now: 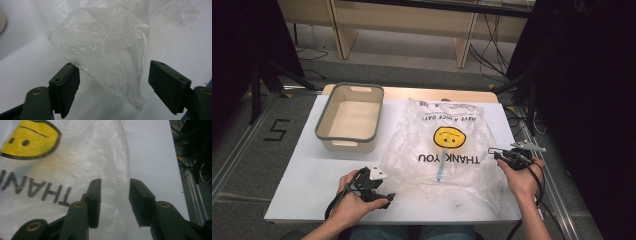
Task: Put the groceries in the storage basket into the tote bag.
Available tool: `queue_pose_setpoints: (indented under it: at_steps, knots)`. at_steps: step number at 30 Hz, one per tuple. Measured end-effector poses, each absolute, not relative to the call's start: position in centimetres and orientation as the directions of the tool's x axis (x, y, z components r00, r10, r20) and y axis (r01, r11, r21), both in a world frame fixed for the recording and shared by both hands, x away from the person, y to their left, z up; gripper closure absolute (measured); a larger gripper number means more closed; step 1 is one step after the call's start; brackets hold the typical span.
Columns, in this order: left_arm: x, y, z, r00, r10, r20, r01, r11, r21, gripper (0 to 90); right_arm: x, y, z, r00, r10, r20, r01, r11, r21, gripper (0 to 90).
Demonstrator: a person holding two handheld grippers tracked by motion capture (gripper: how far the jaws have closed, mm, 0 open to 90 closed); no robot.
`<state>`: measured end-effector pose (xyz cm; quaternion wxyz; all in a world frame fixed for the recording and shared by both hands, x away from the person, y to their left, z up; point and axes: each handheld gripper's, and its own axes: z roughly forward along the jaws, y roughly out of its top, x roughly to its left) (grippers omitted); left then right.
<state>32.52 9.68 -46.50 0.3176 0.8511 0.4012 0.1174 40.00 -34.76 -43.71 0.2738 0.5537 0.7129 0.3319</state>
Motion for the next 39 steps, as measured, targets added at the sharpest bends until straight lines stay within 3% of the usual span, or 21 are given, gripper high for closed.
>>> queue_pose_setpoints:
  at_steps: [6,18,39]
  knots:
    - [32.4,10.9,-46.8,0.629,0.770,-0.105,0.644,-0.441,0.625,21.1,38.3,-34.6,-43.4,-0.317,0.948,0.034,0.610,0.177,0.772,48.8]
    - [32.1,11.8,-47.0,0.628,0.772,-0.093,0.632,-0.437,0.641,16.0,35.4,-33.1,-43.4,-0.438,0.898,0.043,0.550,0.230,0.803,37.9]
    - [32.2,12.2,-47.6,0.621,0.781,-0.073,0.613,-0.425,0.667,15.8,32.5,-33.4,-45.0,-0.445,0.895,0.034,0.582,0.260,0.771,33.7]
